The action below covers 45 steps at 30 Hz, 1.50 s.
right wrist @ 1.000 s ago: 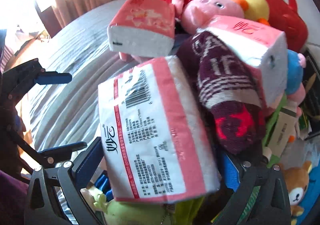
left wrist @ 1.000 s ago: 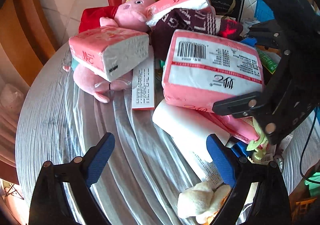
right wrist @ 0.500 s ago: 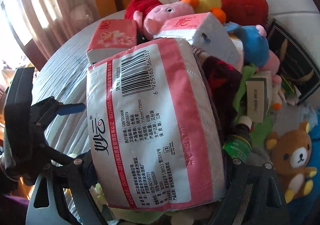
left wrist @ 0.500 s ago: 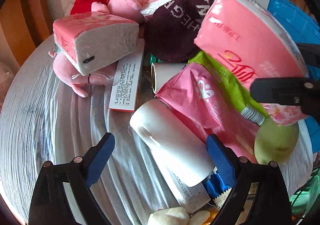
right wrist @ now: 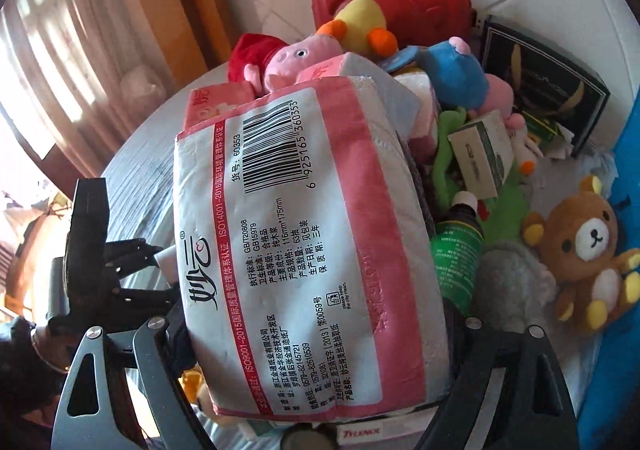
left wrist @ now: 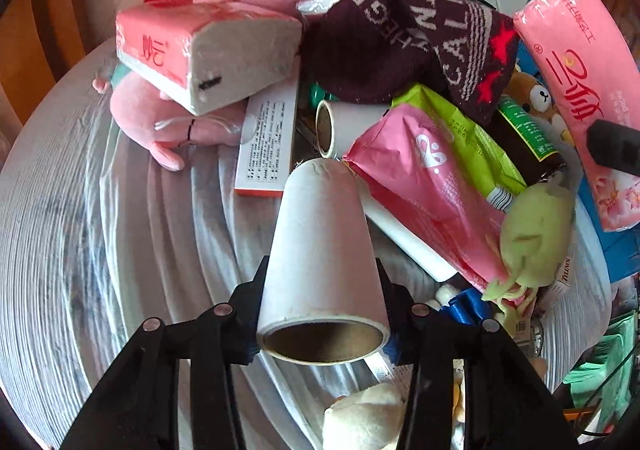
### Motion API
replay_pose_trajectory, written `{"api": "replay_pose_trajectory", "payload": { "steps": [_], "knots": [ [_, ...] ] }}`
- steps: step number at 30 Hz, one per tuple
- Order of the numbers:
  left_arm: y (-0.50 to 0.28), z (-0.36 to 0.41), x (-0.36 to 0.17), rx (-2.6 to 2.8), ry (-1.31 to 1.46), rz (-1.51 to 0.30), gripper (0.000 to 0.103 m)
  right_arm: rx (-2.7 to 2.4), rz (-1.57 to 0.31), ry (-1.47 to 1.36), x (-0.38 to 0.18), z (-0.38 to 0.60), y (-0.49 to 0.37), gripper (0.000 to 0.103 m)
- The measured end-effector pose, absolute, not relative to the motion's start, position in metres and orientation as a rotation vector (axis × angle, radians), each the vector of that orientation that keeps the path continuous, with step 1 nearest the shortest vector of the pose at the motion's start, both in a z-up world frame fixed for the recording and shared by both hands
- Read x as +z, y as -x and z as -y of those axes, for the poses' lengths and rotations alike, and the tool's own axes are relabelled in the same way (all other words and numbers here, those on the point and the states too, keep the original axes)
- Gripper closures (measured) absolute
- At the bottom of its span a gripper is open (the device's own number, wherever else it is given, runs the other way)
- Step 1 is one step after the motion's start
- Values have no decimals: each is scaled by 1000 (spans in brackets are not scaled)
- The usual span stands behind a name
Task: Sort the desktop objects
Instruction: 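Grasp the white paper tube with the left gripper while the right grasps the pink tissue pack, then carry the tube and tissue pack into the blue bin while both grippers open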
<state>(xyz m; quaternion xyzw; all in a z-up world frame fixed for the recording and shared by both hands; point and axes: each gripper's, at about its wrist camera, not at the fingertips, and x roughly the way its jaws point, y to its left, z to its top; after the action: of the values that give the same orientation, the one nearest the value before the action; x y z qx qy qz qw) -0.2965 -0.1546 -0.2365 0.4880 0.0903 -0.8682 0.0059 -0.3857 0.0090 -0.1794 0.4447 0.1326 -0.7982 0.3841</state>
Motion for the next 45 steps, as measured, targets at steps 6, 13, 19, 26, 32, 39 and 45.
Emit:
{"api": "replay_pose_trajectory", "payload": {
  "steps": [6, 13, 19, 26, 32, 39, 45],
  "knots": [
    [283, 169, -209, -2791, -1470, -245, 59, -2099, -244, -1073, -152, -7, 371, 14],
    [289, 153, -157, -2945, -1391, -124, 59, -2198, -122, -999, -117, -17, 351, 14],
    [300, 106, -92, -3173, -1247, 50, 59, -2356, -23, -891, -72, -52, 325, 14],
    [317, 6, -16, -3488, -1027, 252, 59, -2647, 79, -675, 8, -148, 285, 14],
    [336, -114, 37, -3706, -872, 367, 59, -2939, 143, -542, 59, -266, 263, 14],
    [370, -242, 66, -3829, -802, 418, 59, -3138, 198, -573, 77, -387, 280, 14],
    [405, -314, 86, -3770, -739, 440, 50, -3206, 263, -651, 77, -457, 322, 9]
  ]
}}
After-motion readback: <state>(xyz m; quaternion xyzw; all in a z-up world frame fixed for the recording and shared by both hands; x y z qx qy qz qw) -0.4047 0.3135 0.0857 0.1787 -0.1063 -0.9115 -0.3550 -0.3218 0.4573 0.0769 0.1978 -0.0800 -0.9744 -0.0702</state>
